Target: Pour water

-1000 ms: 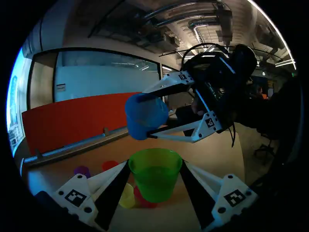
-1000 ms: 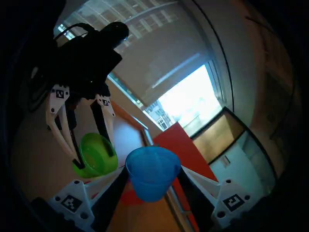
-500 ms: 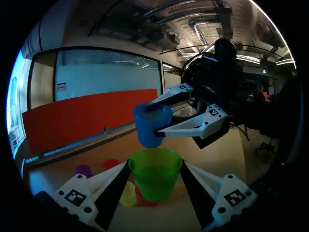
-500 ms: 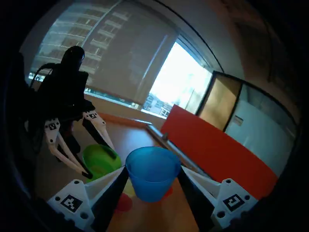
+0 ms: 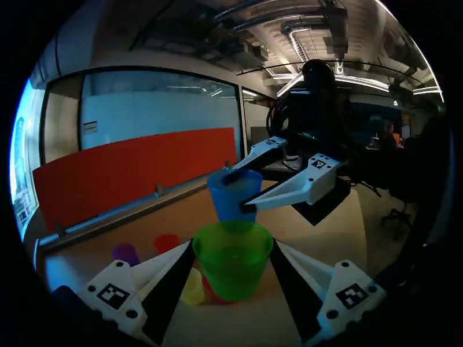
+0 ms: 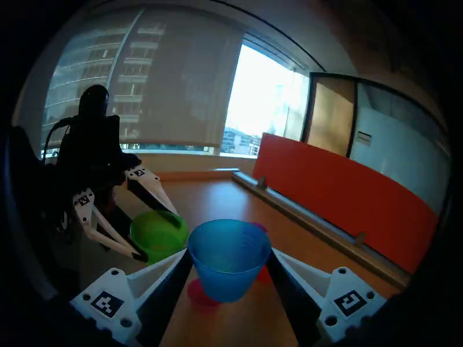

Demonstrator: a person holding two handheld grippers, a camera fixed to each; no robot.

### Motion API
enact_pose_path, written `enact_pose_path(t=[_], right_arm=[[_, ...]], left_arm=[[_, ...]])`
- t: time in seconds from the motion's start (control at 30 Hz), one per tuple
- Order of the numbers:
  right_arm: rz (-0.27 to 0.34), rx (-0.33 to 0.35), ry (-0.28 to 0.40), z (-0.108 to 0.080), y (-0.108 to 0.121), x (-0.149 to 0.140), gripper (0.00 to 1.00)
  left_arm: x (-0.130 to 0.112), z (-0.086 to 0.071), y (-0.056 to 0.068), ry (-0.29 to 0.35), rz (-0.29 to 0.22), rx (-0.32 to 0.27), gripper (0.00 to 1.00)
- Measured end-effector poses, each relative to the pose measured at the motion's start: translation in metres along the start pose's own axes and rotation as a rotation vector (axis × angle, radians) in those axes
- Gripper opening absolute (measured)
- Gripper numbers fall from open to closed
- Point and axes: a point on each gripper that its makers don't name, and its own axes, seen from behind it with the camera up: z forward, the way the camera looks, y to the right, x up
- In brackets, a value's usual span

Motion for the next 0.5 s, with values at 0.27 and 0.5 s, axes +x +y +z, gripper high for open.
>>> enact_pose_path(t=[0.27,0.5], right_arm=[[0.039,0.03,-0.078,-0.008,0.0,-0.028,0.91],[0.044,0.053,-0.143,-0.012,-0.001,-0.051,0.91]], left_arm=[[-0.012,0.0,-0.005,-0.044,-0.002,0.007,0.88],[-0.031,0.0,-0.008,-0.102,0.007,0.008,0.88]])
